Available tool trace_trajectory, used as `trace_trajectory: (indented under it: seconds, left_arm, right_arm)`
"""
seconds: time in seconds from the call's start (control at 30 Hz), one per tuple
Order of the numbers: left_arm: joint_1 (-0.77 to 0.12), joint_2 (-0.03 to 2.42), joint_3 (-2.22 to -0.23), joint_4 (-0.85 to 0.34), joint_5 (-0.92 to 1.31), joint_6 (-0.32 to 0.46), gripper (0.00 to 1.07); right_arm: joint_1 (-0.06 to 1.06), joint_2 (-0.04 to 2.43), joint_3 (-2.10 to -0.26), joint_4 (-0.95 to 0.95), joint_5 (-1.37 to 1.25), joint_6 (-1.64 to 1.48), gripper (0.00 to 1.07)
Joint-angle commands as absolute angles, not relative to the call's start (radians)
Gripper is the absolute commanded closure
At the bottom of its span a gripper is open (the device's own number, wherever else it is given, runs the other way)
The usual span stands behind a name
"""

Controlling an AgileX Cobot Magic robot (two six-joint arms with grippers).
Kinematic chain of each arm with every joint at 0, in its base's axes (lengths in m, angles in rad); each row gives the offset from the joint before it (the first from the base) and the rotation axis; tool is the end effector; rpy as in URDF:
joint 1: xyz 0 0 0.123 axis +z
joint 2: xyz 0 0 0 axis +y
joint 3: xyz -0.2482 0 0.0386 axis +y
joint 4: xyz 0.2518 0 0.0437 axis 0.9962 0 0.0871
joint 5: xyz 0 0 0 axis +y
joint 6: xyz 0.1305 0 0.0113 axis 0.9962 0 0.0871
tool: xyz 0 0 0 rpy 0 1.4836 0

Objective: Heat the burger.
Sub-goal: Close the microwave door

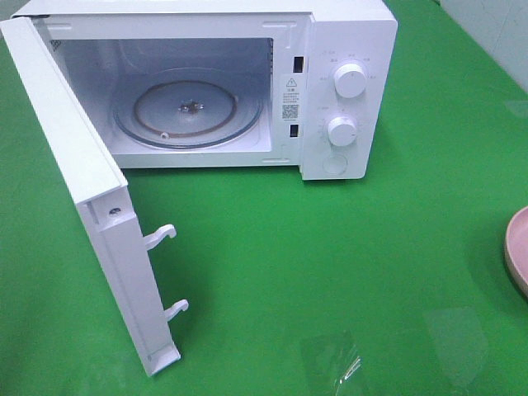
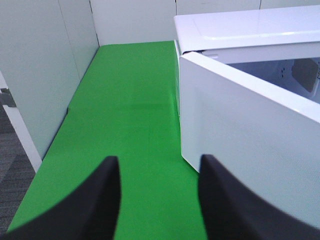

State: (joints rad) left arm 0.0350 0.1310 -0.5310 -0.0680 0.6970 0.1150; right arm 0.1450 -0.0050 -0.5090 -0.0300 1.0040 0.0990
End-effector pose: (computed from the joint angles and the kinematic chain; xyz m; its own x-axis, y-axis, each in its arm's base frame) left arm 0.1020 -0.0022 0.3048 -0.2061 0.0555 -0.9769 0.0207 0.9984 0.0524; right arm 0.0696 0.0068 0.2708 -0.3964 0.0258 -0.9177 -0.0889 0.9938 0.0663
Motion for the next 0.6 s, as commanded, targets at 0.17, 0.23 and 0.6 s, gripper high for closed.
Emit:
trace_trajectory:
  seconds: [0.17, 0.23, 0.6]
  left_arm:
    - [0.036, 0.322, -0.534, -0.066, 0.486, 0.11, 1.07]
    - [0.036, 0.377, -0.521, -0.066, 0.416, 0.11, 1.07]
    - [0.035, 0.663, -0.368, -0.067, -0.141, 0.11, 1.07]
  right_arm:
    - [0.139, -0.029, -0.509, -0.032, 1.003, 0.097, 0.31]
    - [0.139, -0.029, -0.509, -0.032, 1.003, 0.097, 0.31]
    - [0.139, -0.029, -0.509, -0.032, 1.003, 0.097, 0.31]
